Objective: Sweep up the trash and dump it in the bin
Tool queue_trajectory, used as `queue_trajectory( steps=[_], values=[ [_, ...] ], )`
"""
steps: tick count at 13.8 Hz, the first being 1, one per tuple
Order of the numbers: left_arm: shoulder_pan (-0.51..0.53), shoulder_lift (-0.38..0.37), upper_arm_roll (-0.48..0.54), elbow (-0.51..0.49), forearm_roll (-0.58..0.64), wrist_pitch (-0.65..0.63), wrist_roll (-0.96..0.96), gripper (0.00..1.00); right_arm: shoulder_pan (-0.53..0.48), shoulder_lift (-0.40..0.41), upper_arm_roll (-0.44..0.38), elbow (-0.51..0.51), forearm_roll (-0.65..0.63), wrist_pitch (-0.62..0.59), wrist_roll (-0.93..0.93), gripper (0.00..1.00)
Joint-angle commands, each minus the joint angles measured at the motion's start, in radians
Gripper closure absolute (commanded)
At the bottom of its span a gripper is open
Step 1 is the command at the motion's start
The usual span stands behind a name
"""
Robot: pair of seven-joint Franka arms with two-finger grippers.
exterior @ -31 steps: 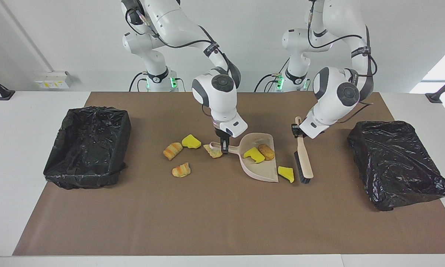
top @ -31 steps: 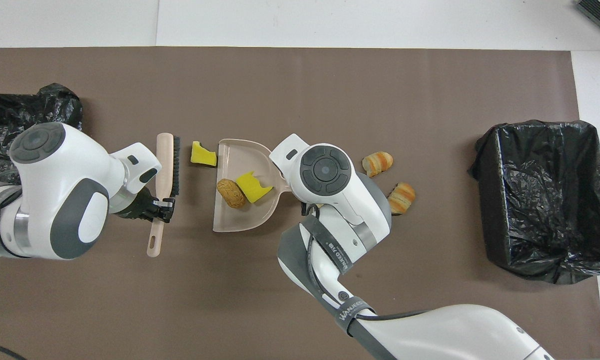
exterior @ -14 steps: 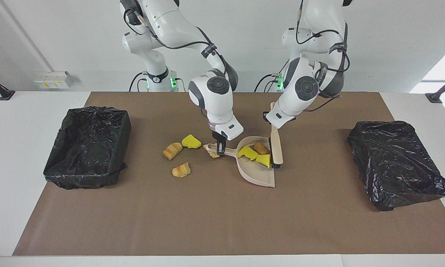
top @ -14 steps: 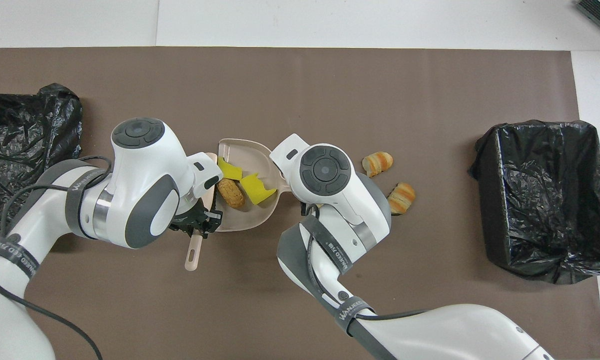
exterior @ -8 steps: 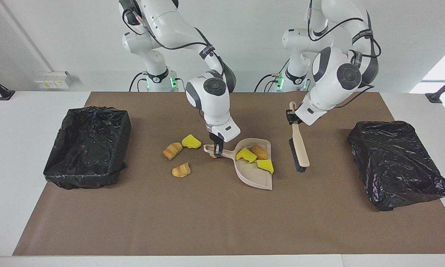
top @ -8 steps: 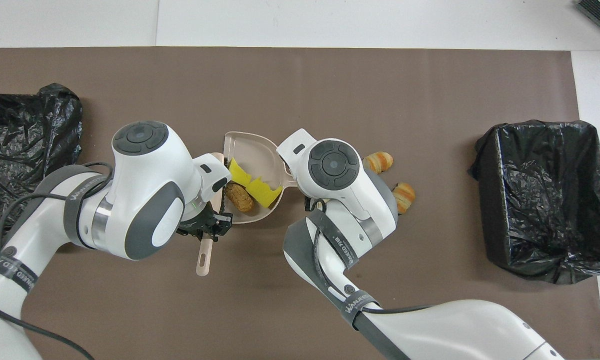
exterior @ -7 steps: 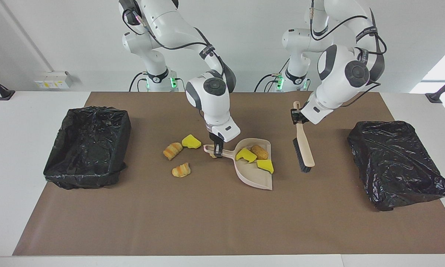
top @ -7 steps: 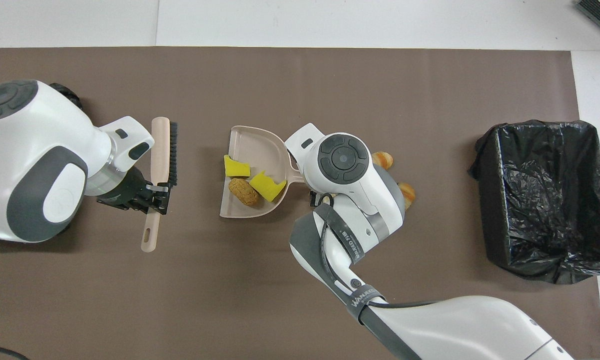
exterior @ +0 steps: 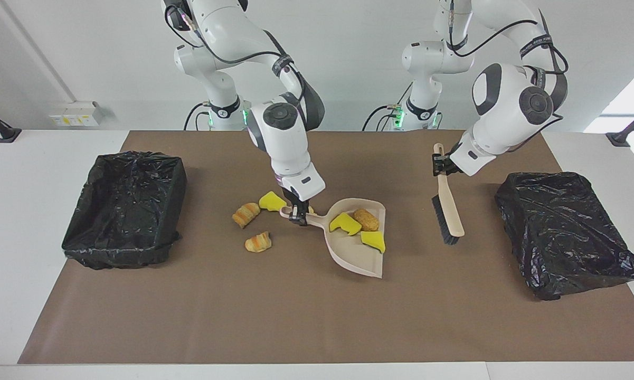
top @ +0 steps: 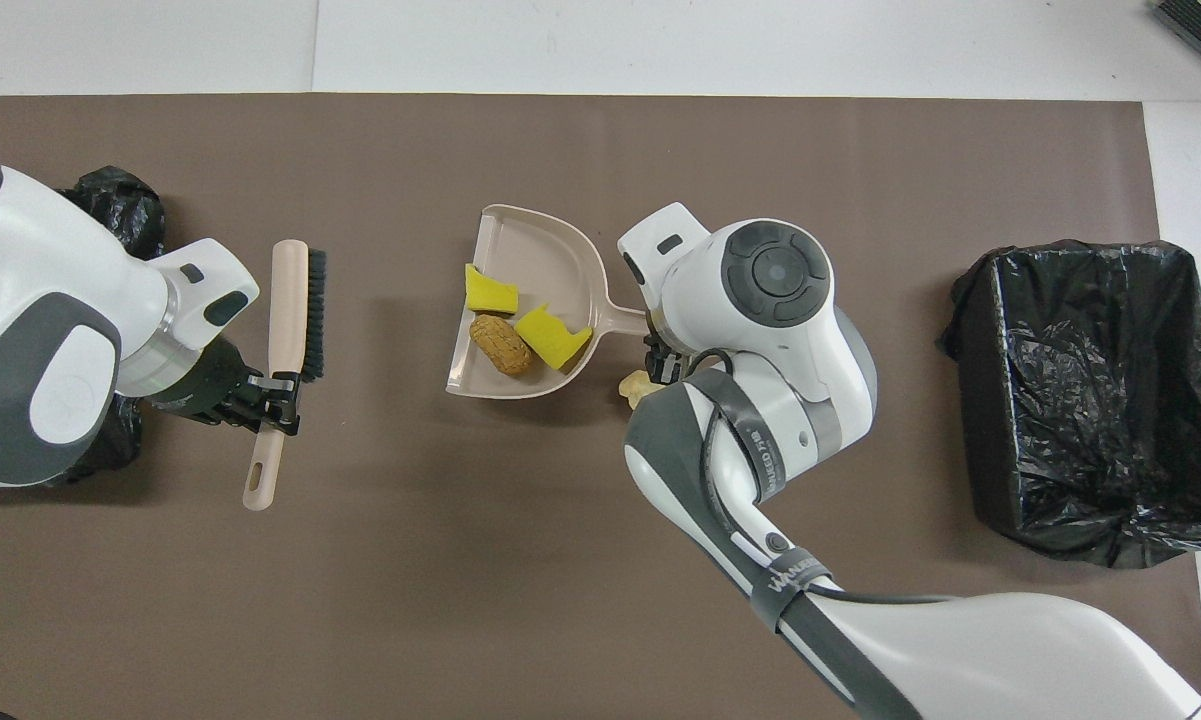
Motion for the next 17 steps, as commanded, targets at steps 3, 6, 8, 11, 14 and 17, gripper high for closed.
queue_trajectory(
  steps=[3,6,8,11,14,17],
  values=[
    [-0.165,-0.096,-0.013,-0.131,-0.004,0.045,-0.136,1.0,-0.157,-0.049,0.02,0.101,0.087,-0.235,-0.202,1.0],
    [-0.326,-0.091,-0.013,-0.205,-0.015,0.172,-0.306,1.0,-0.263,-0.063,0.02,0.14,0.093,-0.347,-0.328,1.0],
    [-0.426,-0.085,-0.013,-0.238,-0.037,0.225,-0.401,1.0,-0.328,-0.09,0.014,0.146,0.075,-0.384,-0.408,1.0],
    [-0.57,-0.076,-0.013,-0.3,-0.042,0.362,-0.555,1.0,-0.446,-0.132,0.009,0.148,0.018,-0.431,-0.538,1.0],
    [-0.601,-0.057,-0.013,-0.331,-0.042,0.408,-0.569,1.0,-0.567,-0.153,0.006,0.148,-0.014,-0.461,-0.695,1.0],
    [-0.609,-0.044,-0.015,-0.358,-0.042,0.414,-0.557,1.0,-0.699,-0.161,-0.02,0.148,-0.042,-0.461,-0.866,1.0]
  ],
)
